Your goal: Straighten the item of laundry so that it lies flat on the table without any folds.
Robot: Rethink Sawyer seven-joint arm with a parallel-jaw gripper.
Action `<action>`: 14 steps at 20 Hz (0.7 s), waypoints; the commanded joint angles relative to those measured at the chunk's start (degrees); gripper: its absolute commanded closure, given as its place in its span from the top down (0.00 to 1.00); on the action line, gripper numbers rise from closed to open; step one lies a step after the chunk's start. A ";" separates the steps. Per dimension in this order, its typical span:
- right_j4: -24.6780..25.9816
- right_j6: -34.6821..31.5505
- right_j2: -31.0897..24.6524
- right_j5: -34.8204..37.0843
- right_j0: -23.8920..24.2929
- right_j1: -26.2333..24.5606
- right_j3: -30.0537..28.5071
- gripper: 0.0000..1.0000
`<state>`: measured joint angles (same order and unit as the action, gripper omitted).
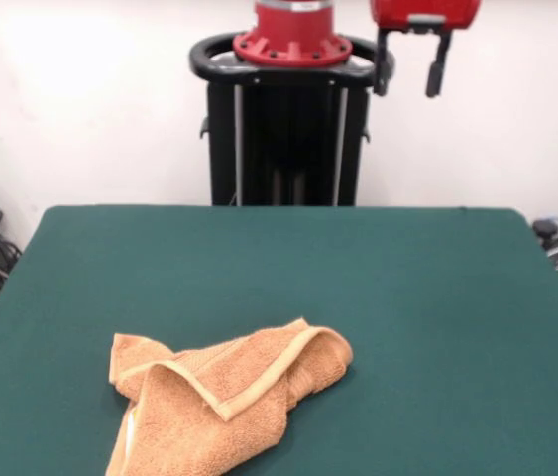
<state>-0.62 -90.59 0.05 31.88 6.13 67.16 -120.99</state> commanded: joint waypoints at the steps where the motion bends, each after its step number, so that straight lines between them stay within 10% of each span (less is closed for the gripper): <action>1: -3.31 -18.52 1.09 -3.68 -2.72 -7.18 2.73 1.00; 14: -16.28 -35.63 7.86 -4.36 -8.66 -14.44 3.38 1.00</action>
<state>-10.44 -103.83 4.72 30.40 -1.16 58.15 -117.65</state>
